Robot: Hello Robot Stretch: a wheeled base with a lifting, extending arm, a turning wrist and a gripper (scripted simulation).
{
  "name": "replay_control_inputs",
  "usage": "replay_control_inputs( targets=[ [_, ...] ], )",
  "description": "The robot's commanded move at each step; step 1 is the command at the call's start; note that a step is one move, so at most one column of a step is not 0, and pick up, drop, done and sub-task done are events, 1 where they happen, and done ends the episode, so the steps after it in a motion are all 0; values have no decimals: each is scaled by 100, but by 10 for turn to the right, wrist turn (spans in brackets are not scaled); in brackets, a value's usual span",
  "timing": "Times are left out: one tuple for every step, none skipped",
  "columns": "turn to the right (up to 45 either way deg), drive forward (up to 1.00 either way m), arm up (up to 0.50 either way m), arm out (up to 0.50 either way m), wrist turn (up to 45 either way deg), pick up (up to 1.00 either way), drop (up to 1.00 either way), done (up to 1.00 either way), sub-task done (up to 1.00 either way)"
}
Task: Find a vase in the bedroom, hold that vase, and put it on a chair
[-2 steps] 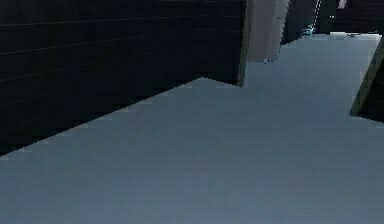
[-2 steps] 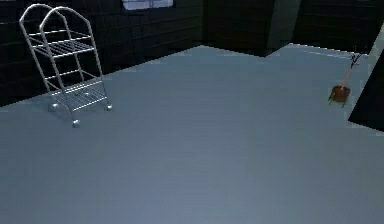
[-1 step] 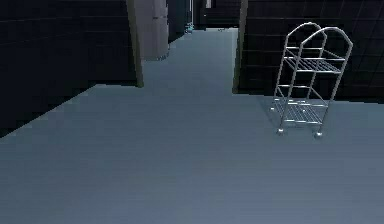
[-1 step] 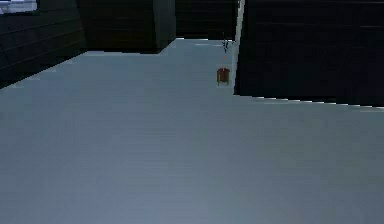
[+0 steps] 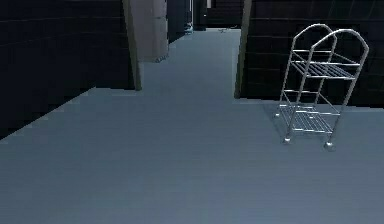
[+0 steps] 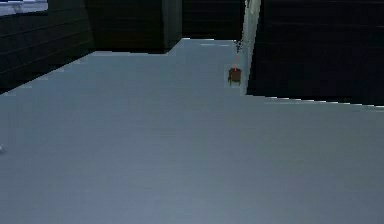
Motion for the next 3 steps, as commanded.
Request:
replay_control_inputs(
  targets=[
    [30, 0, 0, 0, 0, 0, 0, 0, 0],
    [0, 100, 0, 0, 0, 0, 0, 0, 0],
    [0, 100, 0, 0, 0, 0, 0, 0, 0]
  ],
)
